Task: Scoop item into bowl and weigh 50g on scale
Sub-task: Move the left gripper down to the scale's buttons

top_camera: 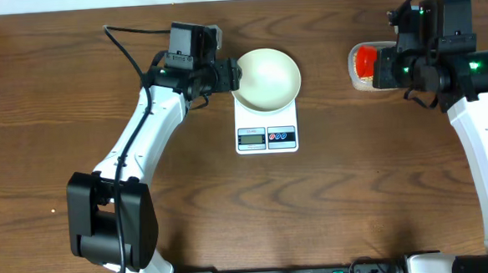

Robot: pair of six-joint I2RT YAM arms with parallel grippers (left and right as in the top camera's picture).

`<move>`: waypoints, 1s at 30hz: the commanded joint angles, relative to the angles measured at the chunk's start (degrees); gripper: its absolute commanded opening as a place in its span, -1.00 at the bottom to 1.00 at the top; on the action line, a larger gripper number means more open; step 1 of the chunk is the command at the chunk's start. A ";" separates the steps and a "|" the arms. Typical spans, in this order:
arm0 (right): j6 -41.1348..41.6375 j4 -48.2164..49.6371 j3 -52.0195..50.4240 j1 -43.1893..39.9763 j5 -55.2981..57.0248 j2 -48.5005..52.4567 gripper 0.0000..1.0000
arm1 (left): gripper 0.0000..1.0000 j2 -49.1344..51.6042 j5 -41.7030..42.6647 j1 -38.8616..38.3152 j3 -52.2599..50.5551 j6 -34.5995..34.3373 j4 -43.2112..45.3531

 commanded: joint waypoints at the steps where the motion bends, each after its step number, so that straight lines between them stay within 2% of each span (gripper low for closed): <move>1: -0.57 0.09 -0.31 -0.20 0.44 -0.13 -0.98 | 0.33 -1.77 0.87 -0.68 1.11 -0.35 -1.77; 12: -0.55 -0.11 -0.31 -0.20 -0.24 -0.15 -0.98 | -0.14 -7.04 0.42 -7.93 1.09 -0.37 -13.11; 14: -0.55 -0.22 -0.31 -0.20 -0.44 -0.15 -0.98 | -0.45 -8.13 0.26 -9.40 1.09 -0.42 -15.41; 16: -0.55 -0.28 -0.31 -0.20 -0.44 -0.15 -0.98 | -0.63 -8.26 0.24 -10.34 1.09 -1.33 -17.00; 17: -0.55 -0.33 -0.31 -0.20 -0.46 -0.15 -0.98 | -0.82 -8.26 0.24 -10.88 1.07 -1.95 -17.90; 20: -0.55 -0.52 -0.31 -0.20 -0.66 -0.15 -0.98 | -0.85 -8.24 0.02 -13.90 -0.81 -2.62 -18.78; 25: -0.55 -0.74 -0.31 -0.20 -0.68 -0.15 -0.98 | -0.85 -8.24 -9.88 -20.65 -5.40 -4.48 -16.74; 30: -0.55 -0.74 -0.31 -0.20 -1.55 -0.15 -0.98 | -0.85 -8.15 -9.88 -22.25 -9.05 -4.87 -13.35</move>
